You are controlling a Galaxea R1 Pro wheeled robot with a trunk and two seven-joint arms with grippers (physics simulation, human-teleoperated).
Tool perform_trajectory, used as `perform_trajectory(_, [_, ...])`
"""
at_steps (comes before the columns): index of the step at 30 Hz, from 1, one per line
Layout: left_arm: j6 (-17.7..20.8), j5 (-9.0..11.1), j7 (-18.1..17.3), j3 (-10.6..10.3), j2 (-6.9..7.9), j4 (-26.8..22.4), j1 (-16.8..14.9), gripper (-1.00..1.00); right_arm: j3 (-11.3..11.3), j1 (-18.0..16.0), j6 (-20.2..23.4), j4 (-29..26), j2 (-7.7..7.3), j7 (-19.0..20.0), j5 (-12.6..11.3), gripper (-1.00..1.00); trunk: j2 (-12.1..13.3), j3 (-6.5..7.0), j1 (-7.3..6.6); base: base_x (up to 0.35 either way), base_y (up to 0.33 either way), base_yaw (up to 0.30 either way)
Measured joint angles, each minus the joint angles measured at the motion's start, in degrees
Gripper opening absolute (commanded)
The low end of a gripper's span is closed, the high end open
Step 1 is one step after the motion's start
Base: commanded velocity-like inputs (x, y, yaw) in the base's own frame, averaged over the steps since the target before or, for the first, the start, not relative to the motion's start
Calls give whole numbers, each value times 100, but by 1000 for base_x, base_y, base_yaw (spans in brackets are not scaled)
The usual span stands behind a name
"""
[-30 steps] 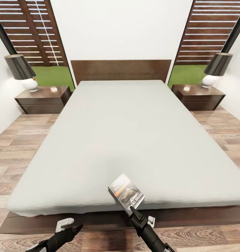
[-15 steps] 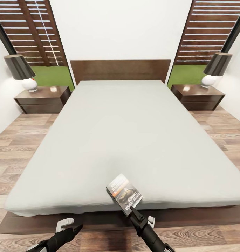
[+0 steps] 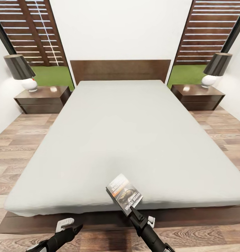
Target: In the bedroom, move the book from the bed onto either nightstand, and place the two sandals side by side next to the bed.
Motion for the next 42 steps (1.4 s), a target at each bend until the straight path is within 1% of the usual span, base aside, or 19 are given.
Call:
perform_trajectory(7, [0, 0, 4, 2, 0, 0, 1, 100, 0, 0, -3, 0, 0, 0, 0, 100, 0, 0, 0, 5, 0, 0])
perform_trajectory(14, [0, 0, 8, 2, 0, 0, 3, 100, 0, 0, -2, 0, 0, -1, 0, 100, 0, 0, -1, 122, 0, 0])
perform_trajectory(26, [0, 0, 9, 4, 0, 0, 3, 100, 0, 0, -2, 0, 0, -1, 0, 100, 0, 0, 0, 8, 0, 0])
perform_trajectory(27, [0, 0, 9, 4, 0, 0, 3, 100, 0, 0, -3, 0, 0, 0, 0, -100, 0, 0, 0, 0, 0, 0])
perform_trajectory(42, [0, 0, 1, 4, 0, 0, 3, 100, -1, 0, -6, 6, 0, -1, -2, -100, 0, 0, 0, 0, 0, 0])
